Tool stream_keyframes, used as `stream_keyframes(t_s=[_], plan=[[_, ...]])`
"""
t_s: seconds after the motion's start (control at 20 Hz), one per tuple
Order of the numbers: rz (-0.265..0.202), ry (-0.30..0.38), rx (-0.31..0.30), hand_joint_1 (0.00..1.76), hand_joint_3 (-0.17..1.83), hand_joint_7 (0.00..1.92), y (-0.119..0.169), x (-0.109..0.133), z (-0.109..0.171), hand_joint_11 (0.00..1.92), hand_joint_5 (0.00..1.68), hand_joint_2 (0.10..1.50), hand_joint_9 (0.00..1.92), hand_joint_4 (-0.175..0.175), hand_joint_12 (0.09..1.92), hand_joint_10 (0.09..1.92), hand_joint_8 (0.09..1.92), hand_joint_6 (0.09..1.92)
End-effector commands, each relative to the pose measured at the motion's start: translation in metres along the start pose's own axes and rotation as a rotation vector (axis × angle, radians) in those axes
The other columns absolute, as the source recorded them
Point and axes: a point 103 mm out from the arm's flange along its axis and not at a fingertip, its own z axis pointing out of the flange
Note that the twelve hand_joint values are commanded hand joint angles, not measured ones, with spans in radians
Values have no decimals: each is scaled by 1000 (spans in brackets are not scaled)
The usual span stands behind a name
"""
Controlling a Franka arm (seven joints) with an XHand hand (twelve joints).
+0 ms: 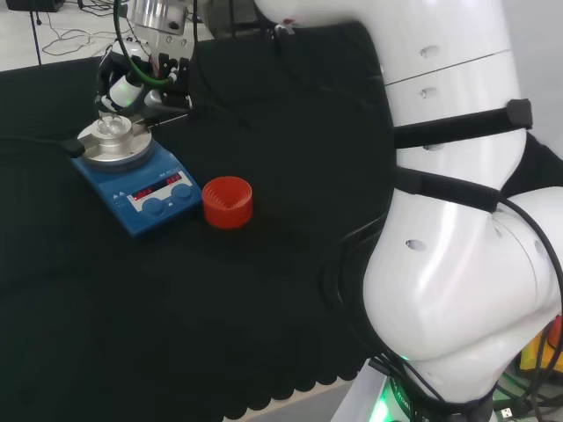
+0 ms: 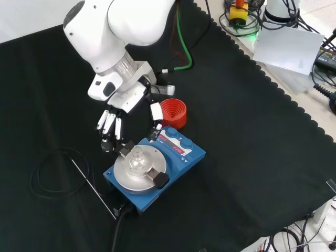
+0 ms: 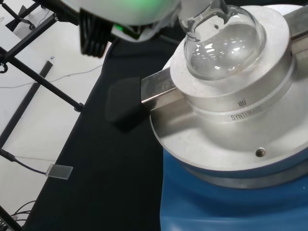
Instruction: Place the round-bottom flask on the heater.
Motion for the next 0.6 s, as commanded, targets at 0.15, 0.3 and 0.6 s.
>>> stream_keyframes(t_s=[0.15, 0.3, 0.6], plan=[[32, -24, -58, 960, 722, 196, -47, 6, -22, 215, 740, 603, 456, -79, 1389, 644, 635, 825], [37, -28, -74, 955, 723, 195, -66, 9, -26, 215, 739, 605, 455, -79, 1391, 647, 636, 823], [52, -40, -107, 949, 722, 193, -103, 16, -35, 214, 735, 608, 452, -80, 1392, 651, 637, 817]])
